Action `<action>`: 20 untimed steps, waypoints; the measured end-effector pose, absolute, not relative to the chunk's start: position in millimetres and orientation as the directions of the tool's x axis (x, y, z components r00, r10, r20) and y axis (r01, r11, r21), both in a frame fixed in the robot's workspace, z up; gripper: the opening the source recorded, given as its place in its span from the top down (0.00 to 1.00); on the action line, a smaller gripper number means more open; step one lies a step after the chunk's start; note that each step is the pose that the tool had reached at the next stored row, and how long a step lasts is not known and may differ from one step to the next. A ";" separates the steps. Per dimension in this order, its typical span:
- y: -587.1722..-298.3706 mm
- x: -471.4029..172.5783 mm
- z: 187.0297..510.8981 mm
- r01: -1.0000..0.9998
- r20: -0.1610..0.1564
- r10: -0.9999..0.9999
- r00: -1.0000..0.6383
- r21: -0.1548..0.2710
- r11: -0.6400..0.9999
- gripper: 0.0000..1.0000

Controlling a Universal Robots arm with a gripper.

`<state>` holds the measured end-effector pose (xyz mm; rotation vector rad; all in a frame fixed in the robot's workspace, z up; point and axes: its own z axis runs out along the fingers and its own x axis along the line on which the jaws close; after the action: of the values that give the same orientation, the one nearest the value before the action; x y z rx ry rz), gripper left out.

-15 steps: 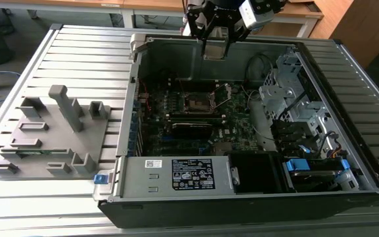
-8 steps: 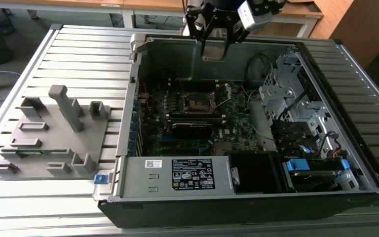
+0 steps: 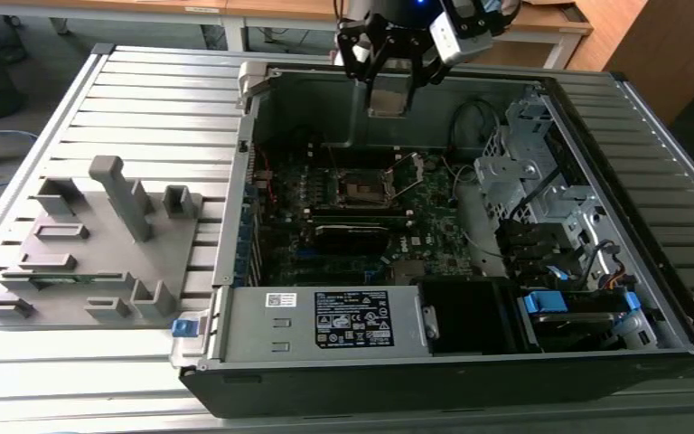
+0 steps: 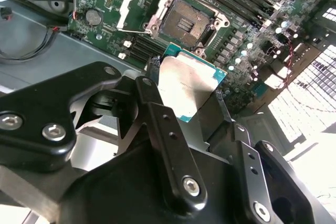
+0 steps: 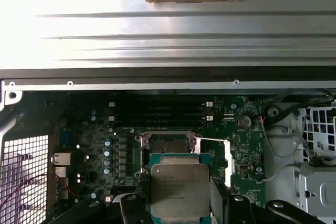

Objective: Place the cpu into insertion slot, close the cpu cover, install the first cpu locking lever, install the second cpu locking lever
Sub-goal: 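Place the cpu into insertion slot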

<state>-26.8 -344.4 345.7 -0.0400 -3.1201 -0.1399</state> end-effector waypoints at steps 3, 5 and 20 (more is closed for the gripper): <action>-344.4 -27.8 341.2 0.026 0.017 0.025 -1.000 0.089 0.996 0.46; -344.4 -28.5 338.3 0.026 0.016 0.025 -1.000 0.089 0.996 0.46; -344.4 -35.8 318.9 0.025 0.003 0.024 -1.000 0.090 0.996 0.46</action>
<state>-35.8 -344.4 318.9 -0.0385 -3.1363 -0.1411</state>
